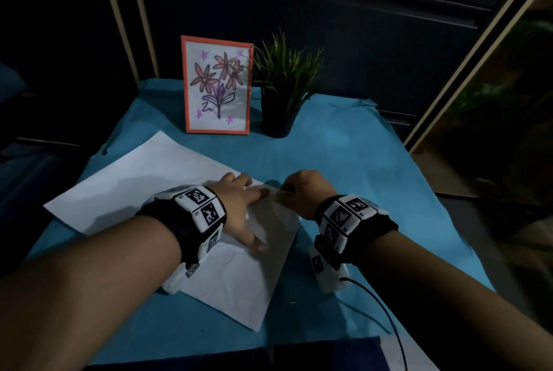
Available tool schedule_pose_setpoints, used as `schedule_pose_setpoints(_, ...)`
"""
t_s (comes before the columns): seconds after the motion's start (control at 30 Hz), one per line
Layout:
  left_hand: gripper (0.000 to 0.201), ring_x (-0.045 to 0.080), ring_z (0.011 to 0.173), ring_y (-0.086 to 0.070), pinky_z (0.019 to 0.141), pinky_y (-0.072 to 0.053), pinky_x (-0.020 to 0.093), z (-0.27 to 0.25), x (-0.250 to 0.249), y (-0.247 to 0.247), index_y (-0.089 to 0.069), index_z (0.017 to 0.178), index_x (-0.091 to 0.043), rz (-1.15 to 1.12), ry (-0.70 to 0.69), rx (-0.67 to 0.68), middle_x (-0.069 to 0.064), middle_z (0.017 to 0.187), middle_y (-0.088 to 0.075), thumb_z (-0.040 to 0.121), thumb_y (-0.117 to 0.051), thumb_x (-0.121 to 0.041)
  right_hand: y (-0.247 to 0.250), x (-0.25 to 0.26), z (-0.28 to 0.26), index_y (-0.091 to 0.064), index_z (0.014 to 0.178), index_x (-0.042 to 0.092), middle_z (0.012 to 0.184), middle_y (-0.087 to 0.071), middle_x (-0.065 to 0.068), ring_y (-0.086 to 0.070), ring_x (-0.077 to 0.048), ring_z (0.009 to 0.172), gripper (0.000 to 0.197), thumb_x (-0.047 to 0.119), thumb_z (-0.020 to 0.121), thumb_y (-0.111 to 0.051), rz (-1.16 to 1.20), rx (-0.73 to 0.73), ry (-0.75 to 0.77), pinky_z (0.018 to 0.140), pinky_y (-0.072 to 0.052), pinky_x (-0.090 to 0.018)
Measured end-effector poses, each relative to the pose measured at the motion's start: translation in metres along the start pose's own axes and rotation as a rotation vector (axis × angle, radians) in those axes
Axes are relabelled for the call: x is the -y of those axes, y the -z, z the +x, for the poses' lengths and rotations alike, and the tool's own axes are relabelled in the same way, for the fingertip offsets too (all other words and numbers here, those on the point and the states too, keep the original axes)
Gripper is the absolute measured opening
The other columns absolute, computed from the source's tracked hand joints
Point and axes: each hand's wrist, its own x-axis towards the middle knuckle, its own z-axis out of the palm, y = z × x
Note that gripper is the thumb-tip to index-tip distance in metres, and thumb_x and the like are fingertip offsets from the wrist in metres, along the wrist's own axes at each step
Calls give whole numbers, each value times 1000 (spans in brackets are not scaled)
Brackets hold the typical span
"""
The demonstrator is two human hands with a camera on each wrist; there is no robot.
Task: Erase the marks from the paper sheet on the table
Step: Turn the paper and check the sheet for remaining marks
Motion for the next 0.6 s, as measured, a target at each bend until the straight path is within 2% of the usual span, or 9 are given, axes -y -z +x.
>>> schedule_pose_setpoints(0.13,116,30,145,-5,114,-25,51,1,-1,3,-4,152,-40,-19,24,60,1,160,-1,61,-64,-81,-7,3,-8,-65,82,8,85,-56,-9,-56,-29,88,20,26,87,-59,-101,95,62,68,-35,-27)
schedule_pose_setpoints(0.3,114,29,145,-5,114,-25,48,-1,-3,5,-3,153,-38,8,25,52,1,159,-2,66,-64,-78,2,0,-2,-70,97,6,102,-67,-14,-59,-30,96,24,23,90,-55,-76,50,17,71,-37,-27)
schedule_pose_setpoints(0.43,115,29,145,-5,114,-25,47,-1,-2,3,-5,152,-39,-12,30,43,0,160,-1,63,-66,-78,-3,5,-9,-68,90,8,99,-65,-13,-59,-30,90,21,25,88,-55,-122,83,9,68,-36,-26)
schedule_pose_setpoints(0.53,113,29,145,-5,114,-23,46,-2,-3,4,-4,152,-38,-2,30,37,2,159,-2,66,-66,-76,0,8,-19,-68,97,9,103,-63,-11,-59,-31,97,24,28,88,-57,-163,113,22,72,-42,-29)
schedule_pose_setpoints(0.6,112,29,145,-4,114,-24,47,-3,-4,5,-2,153,-39,1,31,46,1,159,-1,68,-64,-76,3,5,-15,-69,97,8,102,-64,-13,-59,-29,95,25,26,88,-56,-133,101,21,71,-42,-29)
